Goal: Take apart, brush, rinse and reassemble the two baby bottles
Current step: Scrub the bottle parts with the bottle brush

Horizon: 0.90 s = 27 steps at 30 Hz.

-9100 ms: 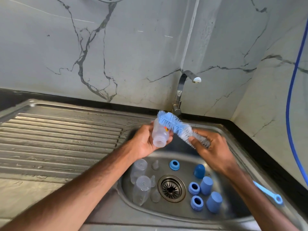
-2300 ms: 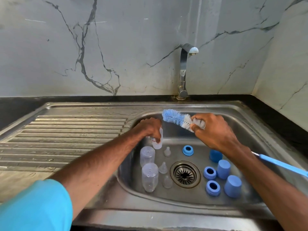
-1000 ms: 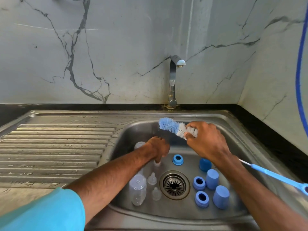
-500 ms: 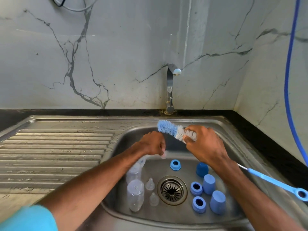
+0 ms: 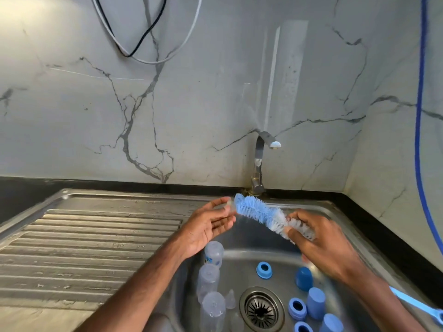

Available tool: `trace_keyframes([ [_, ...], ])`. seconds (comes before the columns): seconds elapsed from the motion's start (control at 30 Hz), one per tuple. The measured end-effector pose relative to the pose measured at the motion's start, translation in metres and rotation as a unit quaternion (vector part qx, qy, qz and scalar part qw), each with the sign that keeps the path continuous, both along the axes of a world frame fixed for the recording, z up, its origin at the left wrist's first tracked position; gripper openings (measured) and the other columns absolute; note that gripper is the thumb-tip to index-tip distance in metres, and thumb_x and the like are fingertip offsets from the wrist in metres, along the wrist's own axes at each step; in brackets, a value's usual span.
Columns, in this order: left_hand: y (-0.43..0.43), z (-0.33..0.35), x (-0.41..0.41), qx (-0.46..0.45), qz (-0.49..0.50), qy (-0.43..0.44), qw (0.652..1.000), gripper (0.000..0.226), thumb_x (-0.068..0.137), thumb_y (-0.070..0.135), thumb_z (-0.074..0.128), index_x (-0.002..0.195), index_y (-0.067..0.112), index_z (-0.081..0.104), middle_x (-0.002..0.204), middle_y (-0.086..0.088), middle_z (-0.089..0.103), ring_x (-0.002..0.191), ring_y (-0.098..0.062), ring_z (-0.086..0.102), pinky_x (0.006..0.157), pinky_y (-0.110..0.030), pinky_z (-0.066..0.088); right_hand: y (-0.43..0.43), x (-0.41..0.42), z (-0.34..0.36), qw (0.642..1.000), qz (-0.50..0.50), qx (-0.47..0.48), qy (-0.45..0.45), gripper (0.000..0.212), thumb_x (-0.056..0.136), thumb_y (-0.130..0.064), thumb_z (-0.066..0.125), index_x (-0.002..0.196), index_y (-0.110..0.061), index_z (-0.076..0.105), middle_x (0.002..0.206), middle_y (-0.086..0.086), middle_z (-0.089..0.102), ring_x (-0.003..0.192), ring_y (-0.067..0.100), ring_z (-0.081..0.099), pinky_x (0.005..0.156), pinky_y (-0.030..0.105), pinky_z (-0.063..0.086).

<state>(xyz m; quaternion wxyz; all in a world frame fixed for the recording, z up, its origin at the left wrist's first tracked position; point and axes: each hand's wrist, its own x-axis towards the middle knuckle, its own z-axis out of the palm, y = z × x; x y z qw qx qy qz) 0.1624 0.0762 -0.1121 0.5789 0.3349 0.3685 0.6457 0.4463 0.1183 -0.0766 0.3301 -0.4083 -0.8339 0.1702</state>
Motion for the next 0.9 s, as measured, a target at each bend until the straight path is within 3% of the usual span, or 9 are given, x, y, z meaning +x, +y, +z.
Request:
trace_keyframes([
  [0.1, 0.000, -0.001, -0.001, 0.001, -0.016, -0.020, 1.000, 0.025, 0.090, 0.014, 0.074, 0.115, 0.011, 0.077, 0.105, -0.016, 0.073, 0.080, -0.017, 0.070, 0.065, -0.023, 0.060, -0.006, 0.002, 0.005, 1.000, 0.019, 0.010, -0.011, 0.037, 0.096, -0.025, 0.072, 0.117, -0.054, 0.061, 0.087, -0.033, 0.067, 0.084, -0.016, 0.066, 0.064, 0.012, 0.055],
  [0.17, 0.001, 0.000, -0.001, -0.005, -0.020, -0.027, 0.999, 0.029, 0.092, 0.019, 0.070, 0.117, 0.004, 0.073, 0.100, -0.015, 0.071, 0.072, -0.014, 0.065, 0.056, -0.021, 0.056, -0.008, 0.003, 0.009, 1.000, 0.014, 0.005, -0.020, 0.041, 0.096, -0.029, 0.071, 0.130, -0.050, 0.062, 0.088, -0.031, 0.068, 0.087, -0.006, 0.071, 0.069, 0.022, 0.060],
  [0.27, -0.001, 0.002, -0.001, -0.008, -0.031, -0.038, 0.999, 0.031, 0.092, 0.026, 0.066, 0.114, 0.005, 0.069, 0.092, -0.012, 0.069, 0.064, -0.013, 0.058, 0.046, -0.020, 0.047, -0.012, 0.008, 0.017, 0.999, 0.015, 0.006, -0.031, 0.041, 0.096, -0.033, 0.070, 0.129, -0.055, 0.060, 0.091, -0.020, 0.074, 0.082, 0.019, 0.075, 0.072, 0.046, 0.063],
  [0.37, -0.002, 0.001, -0.001, 0.001, -0.066, 0.002, 0.998, 0.031, 0.092, 0.032, 0.068, 0.112, 0.008, 0.069, 0.089, -0.009, 0.067, 0.065, -0.012, 0.055, 0.045, -0.019, 0.043, -0.014, 0.011, 0.021, 0.998, 0.023, 0.030, -0.043, 0.041, 0.096, -0.032, 0.069, 0.128, -0.056, 0.060, 0.096, -0.014, 0.077, 0.078, 0.020, 0.076, 0.071, 0.048, 0.063],
  [0.5, -0.003, 0.000, -0.002, 0.018, -0.096, 0.055, 0.994, 0.031, 0.096, 0.037, 0.065, 0.109, 0.012, 0.077, 0.094, -0.010, 0.068, 0.071, -0.011, 0.057, 0.050, -0.020, 0.047, -0.013, 0.014, 0.025, 0.995, 0.005, 0.068, -0.073, 0.042, 0.095, -0.032, 0.071, 0.130, -0.053, 0.063, 0.099, -0.018, 0.077, 0.075, 0.003, 0.072, 0.070, 0.031, 0.061],
  [0.63, -0.005, -0.001, -0.005, 0.033, -0.081, 0.142, 0.986, 0.033, 0.093, 0.038, 0.068, 0.106, 0.010, 0.078, 0.097, -0.012, 0.068, 0.072, -0.011, 0.058, 0.053, -0.019, 0.048, -0.014, 0.015, 0.031, 0.989, -0.011, 0.066, -0.131, 0.039, 0.094, -0.040, 0.069, 0.119, -0.067, 0.056, 0.078, -0.031, 0.067, 0.062, -0.005, 0.065, 0.053, 0.012, 0.041],
  [0.7, -0.005, -0.002, -0.003, 0.027, -0.075, 0.162, 0.984, 0.033, 0.089, 0.040, 0.075, 0.101, 0.009, 0.079, 0.094, -0.013, 0.068, 0.073, -0.012, 0.060, 0.055, -0.019, 0.051, -0.013, 0.014, 0.028, 0.982, -0.027, 0.072, -0.171, 0.036, 0.095, -0.046, 0.066, 0.120, -0.069, 0.054, 0.095, -0.029, 0.067, 0.070, -0.003, 0.064, 0.059, 0.017, 0.045],
  [0.77, -0.005, -0.003, 0.000, 0.020, -0.064, 0.159, 0.985, 0.034, 0.084, 0.042, 0.080, 0.098, 0.011, 0.080, 0.088, -0.010, 0.071, 0.072, -0.013, 0.065, 0.057, -0.020, 0.055, -0.012, 0.011, 0.022, 0.973, -0.042, 0.072, -0.213, 0.040, 0.093, -0.060, 0.059, 0.133, -0.062, 0.052, 0.120, -0.021, 0.070, 0.088, 0.004, 0.066, 0.076, 0.028, 0.055],
  [0.9, -0.001, -0.005, 0.007, -0.016, -0.038, 0.145, 0.989, 0.033, 0.086, 0.039, 0.079, 0.100, 0.009, 0.080, 0.087, -0.015, 0.075, 0.072, -0.018, 0.071, 0.062, -0.021, 0.060, -0.015, 0.003, 0.012, 0.957, -0.041, 0.051, -0.281, 0.089, 0.071, -0.092, 0.055, 0.146, -0.048, 0.039, 0.136, -0.015, 0.063, 0.107, 0.007, 0.060, 0.090, 0.029, 0.048],
])
